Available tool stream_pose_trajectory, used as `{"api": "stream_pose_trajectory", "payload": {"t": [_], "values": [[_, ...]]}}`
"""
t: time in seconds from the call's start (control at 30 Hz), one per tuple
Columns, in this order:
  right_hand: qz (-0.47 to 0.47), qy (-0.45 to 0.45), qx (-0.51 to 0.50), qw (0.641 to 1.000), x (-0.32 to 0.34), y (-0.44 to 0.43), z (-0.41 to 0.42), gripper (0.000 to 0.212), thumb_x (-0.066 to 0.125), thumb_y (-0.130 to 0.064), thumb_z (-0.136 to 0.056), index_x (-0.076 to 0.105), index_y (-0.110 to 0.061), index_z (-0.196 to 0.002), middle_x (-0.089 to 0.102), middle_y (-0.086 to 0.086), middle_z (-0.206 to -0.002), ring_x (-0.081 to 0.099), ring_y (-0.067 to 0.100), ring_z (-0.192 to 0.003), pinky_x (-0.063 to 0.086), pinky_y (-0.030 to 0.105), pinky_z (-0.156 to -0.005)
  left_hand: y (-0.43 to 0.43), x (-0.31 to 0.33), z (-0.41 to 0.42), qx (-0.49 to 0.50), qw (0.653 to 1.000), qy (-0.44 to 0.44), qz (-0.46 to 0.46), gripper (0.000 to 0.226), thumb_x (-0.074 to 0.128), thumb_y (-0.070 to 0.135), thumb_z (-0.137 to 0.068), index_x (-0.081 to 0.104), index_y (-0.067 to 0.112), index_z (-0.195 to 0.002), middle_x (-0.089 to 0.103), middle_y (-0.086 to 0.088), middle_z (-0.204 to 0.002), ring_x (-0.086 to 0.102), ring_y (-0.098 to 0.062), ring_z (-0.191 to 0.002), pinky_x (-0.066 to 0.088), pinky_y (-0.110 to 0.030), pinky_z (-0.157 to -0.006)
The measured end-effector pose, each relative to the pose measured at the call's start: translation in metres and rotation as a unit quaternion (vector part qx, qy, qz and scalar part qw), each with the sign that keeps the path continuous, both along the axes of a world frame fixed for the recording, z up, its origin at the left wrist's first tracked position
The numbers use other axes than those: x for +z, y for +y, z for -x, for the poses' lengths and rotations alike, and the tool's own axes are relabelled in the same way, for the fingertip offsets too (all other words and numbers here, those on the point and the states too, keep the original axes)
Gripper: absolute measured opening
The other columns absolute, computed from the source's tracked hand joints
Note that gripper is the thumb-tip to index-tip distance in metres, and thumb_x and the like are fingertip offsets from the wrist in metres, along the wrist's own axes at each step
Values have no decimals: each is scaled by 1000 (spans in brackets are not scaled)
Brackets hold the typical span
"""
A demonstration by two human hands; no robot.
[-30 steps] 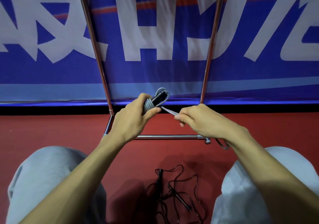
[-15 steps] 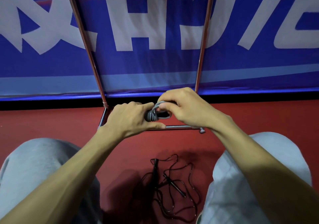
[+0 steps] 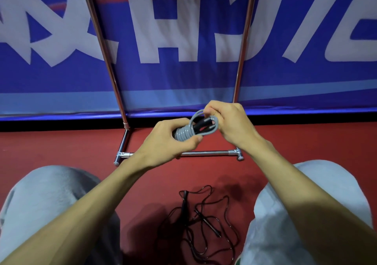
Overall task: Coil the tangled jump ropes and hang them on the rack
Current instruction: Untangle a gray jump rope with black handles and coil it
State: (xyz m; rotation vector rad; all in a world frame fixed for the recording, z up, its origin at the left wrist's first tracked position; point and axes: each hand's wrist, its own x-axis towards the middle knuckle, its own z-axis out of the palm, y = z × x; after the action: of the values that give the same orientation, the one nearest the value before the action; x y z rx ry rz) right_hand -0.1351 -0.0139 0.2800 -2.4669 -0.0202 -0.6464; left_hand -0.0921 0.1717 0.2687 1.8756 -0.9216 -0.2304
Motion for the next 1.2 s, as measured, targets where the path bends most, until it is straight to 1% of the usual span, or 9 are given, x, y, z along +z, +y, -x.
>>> {"api": "stream_pose_trajectory", "payload": {"t": [0.13, 0.23, 0.37, 0.6, 0.77, 0.87, 0.97, 1.07, 1.2], "values": [[22, 44, -23, 998, -2, 3, 0, 38, 23, -59, -84, 42, -28, -73, 52, -4, -60, 50, 30, -63, 47, 44, -62, -2, 10, 1, 27, 985, 124, 116, 14, 65, 22, -90, 63, 14, -102, 61, -8, -62, 52, -23, -41, 43, -28, -40], [52, 118, 16, 991, -1, 8, -1, 41, 25, -55, -92, 38, -28, -65, 54, -2, -63, 54, 26, -65, 46, 37, -66, -3, 11, 1, 37, 963, 208, 169, 41, 57, 25, -94, 53, 37, -132, 61, -14, -66, 52, -27, -43, 44, -29, -43], [-41, 219, 116, 968, 4, 18, 6, 40, 38, -29, -102, 50, -23, -65, 43, -9, -46, 41, 3, -41, 34, 14, -49, -4, 14, 2, 56, 952, 240, 180, 16, 51, 28, -96, 62, 25, -107, 60, -13, -66, 51, -26, -43, 45, -33, -46], [-165, 163, 136, 963, 8, 17, 8, 13, 49, -13, -98, 61, -13, -104, 63, 1, -62, 56, 15, -48, 44, 21, -45, -3, 13, -3, 97, 926, 346, 115, 34, 49, 43, -94, 56, 10, -97, 60, -10, -65, 52, -25, -42, 44, -29, -45], [-462, 135, 177, 859, 17, 13, 7, 30, 42, -21, -99, 62, 1, -101, 63, 12, -72, 56, 17, -55, 42, 22, -44, -2, 12, -4, 73, 913, 391, 90, 43, 47, 52, -93, 60, 12, -93, 60, -8, -65, 53, -25, -44, 43, -26, -44], [-533, 109, 270, 794, 20, 14, 10, 44, 45, -30, -93, 55, 4, -121, 62, 15, -88, 57, 20, -71, 44, 23, -51, -2, 12, -8, 63, 898, 424, 104, 44, 46, 55, -93, 61, 14, -89, 59, -8, -66, 52, -24, -44, 42, -25, -42], [-442, 9, 215, 871, 14, 18, 4, 35, 57, -25, -86, 59, -1, -112, 62, 1, -75, 55, 12, -63, 42, 19, -50, -1, 10, -9, 61, 878, 463, 107, 43, 46, 54, -92, 60, 15, -83, 58, -6, -65, 52, -22, -42, 42, -23, -42], [-166, -110, 40, 979, 9, 14, -4, 9, 62, -25, -88, 70, -20, -88, 52, -8, -64, 47, 4, -56, 35, 13, -57, -1, 4, -7, 49, 868, 488, 77, 41, 46, 53, -92, 59, 14, -83, 58, -5, -63, 52, -21, -41, 42, -22, -40], [-147, -135, 9, 980, 8, 11, -4, 17, 58, -26, -89, 73, -23, -94, 58, -3, -81, 53, 3, -71, 38, 16, -66, -4, 2, -6, 31, 870, 491, 33, 44, 48, 55, -91, 60, 13, -83, 60, -7, -66, 54, -21, -43, 43, -23, -39]]}}
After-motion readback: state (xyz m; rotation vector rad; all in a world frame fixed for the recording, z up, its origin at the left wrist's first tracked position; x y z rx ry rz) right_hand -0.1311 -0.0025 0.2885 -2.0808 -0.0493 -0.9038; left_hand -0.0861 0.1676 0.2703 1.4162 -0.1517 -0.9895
